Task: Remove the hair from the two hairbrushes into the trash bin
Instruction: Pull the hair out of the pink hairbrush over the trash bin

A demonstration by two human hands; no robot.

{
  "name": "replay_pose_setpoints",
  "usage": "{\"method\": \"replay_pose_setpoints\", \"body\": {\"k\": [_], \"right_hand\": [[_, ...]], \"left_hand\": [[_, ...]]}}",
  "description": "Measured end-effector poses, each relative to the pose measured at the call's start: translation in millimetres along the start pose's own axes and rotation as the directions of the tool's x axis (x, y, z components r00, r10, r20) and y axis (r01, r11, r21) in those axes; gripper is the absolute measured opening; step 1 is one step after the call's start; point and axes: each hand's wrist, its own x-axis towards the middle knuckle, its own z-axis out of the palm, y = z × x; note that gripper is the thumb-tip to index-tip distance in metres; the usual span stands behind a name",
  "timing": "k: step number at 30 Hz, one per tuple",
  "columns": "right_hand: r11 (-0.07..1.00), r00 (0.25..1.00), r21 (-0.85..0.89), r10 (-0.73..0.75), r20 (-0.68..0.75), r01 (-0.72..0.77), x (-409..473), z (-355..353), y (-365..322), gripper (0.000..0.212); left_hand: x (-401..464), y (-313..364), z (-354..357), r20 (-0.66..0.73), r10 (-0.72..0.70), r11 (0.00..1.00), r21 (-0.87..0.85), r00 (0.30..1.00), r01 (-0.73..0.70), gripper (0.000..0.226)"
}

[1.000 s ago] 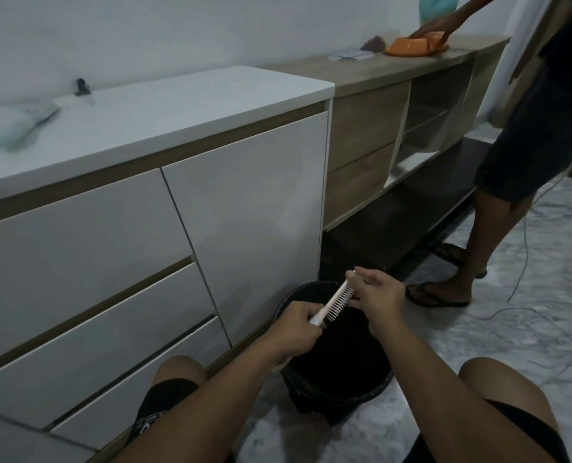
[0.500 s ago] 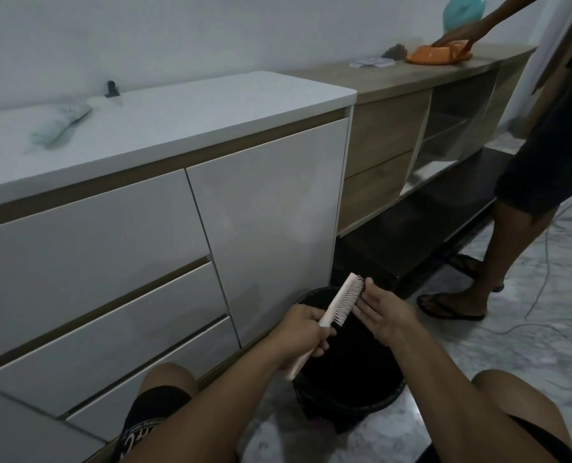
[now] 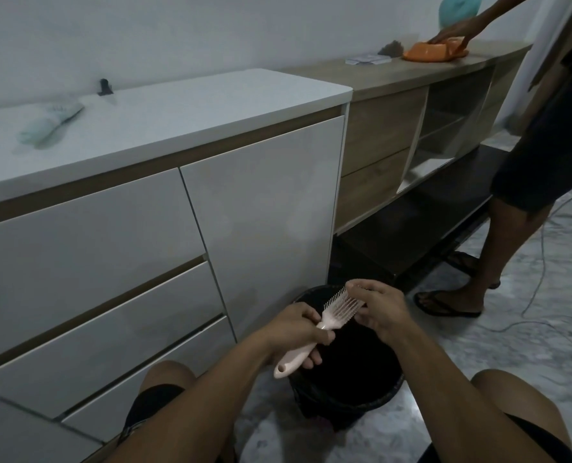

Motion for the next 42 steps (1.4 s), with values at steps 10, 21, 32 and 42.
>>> {"method": "replay_pose_setpoints", "body": {"k": [10, 21, 32, 42], "right_hand": [[0.989, 0.955, -0.149, 0.021, 0.296, 0.024, -2.3, -8.6, -1.0, 0.056], [0.995, 0.995, -0.063, -0.069, 0.078, 0.074, -0.5, -6.3, 0.5, 0.016], [0.911, 0.975, -0.371, -0.116, 0.19, 0.181, 0.1, 5.1, 6.1, 0.079], [0.826, 0.935, -0.46, -0.354, 0.027, 0.325, -1.8, 8.5, 12.4, 0.088]], "left_hand": [[2.8, 3.4, -0.2, -0.094, -0.002, 0.977, 0.21, 0.996, 0.022, 0.013], [1.1, 3.2, -10.5, -0.104, 0.047, 0.969, 0.248, 0.993, -0.02, 0.021], [5.7, -3.6, -5.5, -0.161, 0.048, 0.988, 0.153, 0.986, -0.024, 0.009], [9.1, 4.8, 4.3, -0.239, 0.098, 0.979, 0.197, 0.966, -0.051, 0.02]]}}
